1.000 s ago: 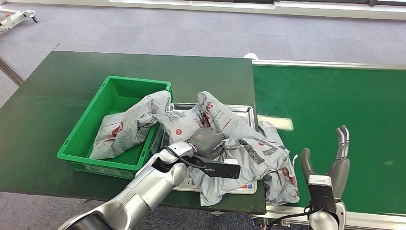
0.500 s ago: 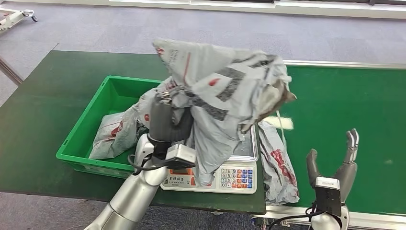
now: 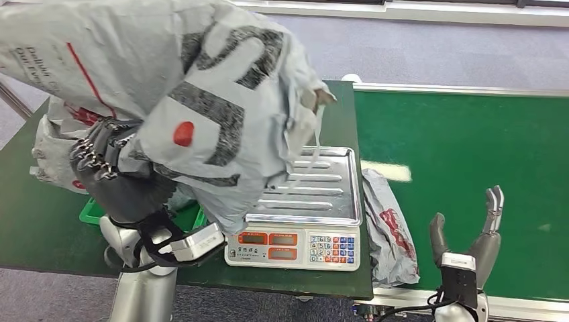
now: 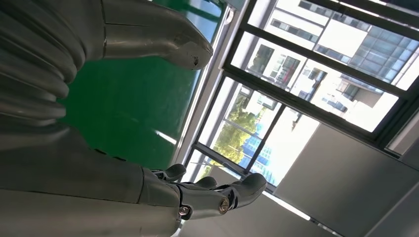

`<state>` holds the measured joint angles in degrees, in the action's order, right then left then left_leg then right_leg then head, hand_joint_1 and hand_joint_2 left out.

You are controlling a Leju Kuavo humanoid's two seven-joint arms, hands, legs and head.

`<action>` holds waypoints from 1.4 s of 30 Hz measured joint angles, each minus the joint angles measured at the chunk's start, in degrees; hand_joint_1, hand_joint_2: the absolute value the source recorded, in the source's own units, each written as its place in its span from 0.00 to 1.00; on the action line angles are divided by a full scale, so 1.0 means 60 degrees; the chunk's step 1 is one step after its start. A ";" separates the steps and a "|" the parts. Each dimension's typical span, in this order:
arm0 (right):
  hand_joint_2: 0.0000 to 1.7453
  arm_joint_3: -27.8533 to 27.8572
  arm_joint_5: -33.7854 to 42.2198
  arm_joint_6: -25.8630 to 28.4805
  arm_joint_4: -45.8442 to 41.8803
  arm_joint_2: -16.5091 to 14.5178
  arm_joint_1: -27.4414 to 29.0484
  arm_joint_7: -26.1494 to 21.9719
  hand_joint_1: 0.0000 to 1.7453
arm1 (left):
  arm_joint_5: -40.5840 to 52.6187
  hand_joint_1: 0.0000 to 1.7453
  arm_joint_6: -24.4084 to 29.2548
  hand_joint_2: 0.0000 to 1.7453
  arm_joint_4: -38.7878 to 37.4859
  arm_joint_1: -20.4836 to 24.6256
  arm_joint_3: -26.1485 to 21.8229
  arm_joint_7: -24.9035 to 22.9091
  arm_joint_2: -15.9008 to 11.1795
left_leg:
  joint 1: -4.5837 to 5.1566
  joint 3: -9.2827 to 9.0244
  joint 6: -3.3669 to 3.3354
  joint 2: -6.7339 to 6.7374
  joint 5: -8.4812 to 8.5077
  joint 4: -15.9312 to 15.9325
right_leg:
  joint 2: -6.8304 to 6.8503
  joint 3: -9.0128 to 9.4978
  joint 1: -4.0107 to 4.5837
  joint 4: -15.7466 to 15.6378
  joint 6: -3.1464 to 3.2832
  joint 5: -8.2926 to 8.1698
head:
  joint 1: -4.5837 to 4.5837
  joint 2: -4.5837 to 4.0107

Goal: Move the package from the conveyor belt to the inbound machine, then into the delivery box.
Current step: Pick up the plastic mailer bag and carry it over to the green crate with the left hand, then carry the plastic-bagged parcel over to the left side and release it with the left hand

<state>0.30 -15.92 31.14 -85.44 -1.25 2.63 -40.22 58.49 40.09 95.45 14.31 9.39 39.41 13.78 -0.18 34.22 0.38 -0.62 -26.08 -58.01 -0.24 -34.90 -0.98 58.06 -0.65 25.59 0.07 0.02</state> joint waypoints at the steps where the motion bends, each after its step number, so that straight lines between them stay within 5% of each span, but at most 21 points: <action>1: 1.00 -0.0002 -0.0051 -0.0017 -0.0032 0.0001 0.0030 0.0000 0.00 | 0.0124 1.00 0.0001 1.00 0.0004 -0.0004 -0.0123 -0.0225 0.0016 | 0.0000 -0.0002 0.0000 -0.0002 0.0000 0.0000 | 0.0001 0.0001 0.0000 0.0000 0.0000 0.0000 | 0.0001 0.0000; 3: 1.00 -0.0002 -0.0194 -0.0109 -0.0134 0.0000 0.0127 0.0000 0.00 | 0.0747 1.00 -0.0062 1.00 -0.0385 0.0112 -0.0356 -0.1261 -0.0010 | 0.0000 -0.0007 0.0000 -0.0013 0.0002 0.0000 | 0.0009 0.0007 0.0001 0.0000 -0.0003 0.0004 | 0.0001 0.0000; 7: 1.00 0.0084 -0.0548 -0.0568 -0.0381 -0.0009 0.0294 -0.0001 0.00 | 0.2101 1.00 -0.1226 1.00 -0.1973 0.0546 -0.0646 -0.4921 -0.0558 | -0.0002 -0.0016 0.0010 0.0006 0.0008 0.0002 | -0.0004 0.0007 0.0005 0.0001 0.0012 -0.0007 | 0.0001 0.0000; 10: 1.00 0.0276 -0.0744 -0.0922 -0.0463 -0.0020 0.0324 0.0002 0.00 | 0.2151 1.00 -0.2317 1.00 -0.3074 0.0750 -0.0994 -0.6362 -0.1069 | -0.0007 -0.0017 0.0018 0.0037 0.0011 0.0003 | -0.0027 -0.0002 0.0010 0.0002 0.0024 -0.0016 | 0.0001 0.0000; 20: 1.00 0.0630 -0.1036 -0.1492 -0.0487 -0.0126 0.0132 0.0004 0.00 | 0.2179 1.00 -0.4753 1.00 -0.4874 0.0803 -0.2387 -0.7469 -0.2042 | -0.0013 0.0000 0.0028 0.0040 0.0003 0.0003 | -0.0043 -0.0017 0.0014 0.0003 0.0026 -0.0010 | 0.0001 0.0000; 32: 1.00 0.0724 -0.1155 -0.1590 -0.0487 -0.0354 0.0020 0.0004 0.00 | 0.2378 1.00 -0.4827 1.00 -0.5629 0.0803 -0.3035 -0.7573 -0.2320 | -0.0013 -0.0002 0.0031 0.0041 -0.0001 0.0003 | -0.0039 -0.0018 0.0017 0.0003 0.0026 -0.0006 | 0.0000 0.0000; 36: 1.00 0.0738 -0.1233 -0.1610 -0.0487 -0.0419 0.0020 0.0004 0.00 | 0.2467 0.00 -0.4809 1.00 -0.5724 0.0802 -0.3132 -0.7591 -0.2340 | -0.0013 -0.0003 0.0031 0.0041 -0.0001 0.0003 | -0.0039 -0.0018 0.0018 0.0003 0.0027 -0.0006 | 0.0002 0.0000; 40: 1.00 0.0759 -0.1270 -0.1620 -0.0485 -0.0479 0.0008 0.0005 0.00 | 0.2571 0.00 -0.4344 1.00 -0.5750 0.0802 -0.3209 -0.7512 -0.2344 | -0.0013 -0.0003 0.0031 0.0041 -0.0001 0.0003 | -0.0039 -0.0019 0.0019 0.0003 0.0027 -0.0005 | 0.0001 0.0000; 42: 1.00 0.0773 -0.1277 -0.1617 -0.0484 -0.0504 0.0002 0.0005 0.00 | 0.2479 0.00 -0.3946 0.50 -0.5708 0.0802 -0.3230 -0.7327 -0.2327 | -0.0013 -0.0002 0.0031 0.0040 -0.0001 0.0003 | -0.0039 -0.0018 0.0019 0.0003 0.0027 -0.0005 | 0.0000 0.0000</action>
<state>4.94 -23.58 21.44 -88.35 -4.27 2.64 -40.19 73.36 16.41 61.20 19.12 -9.98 -4.56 -0.18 -0.26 34.21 0.57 -0.38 -26.08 -57.99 -0.48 -35.01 -0.86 58.07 -0.49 25.55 0.07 0.02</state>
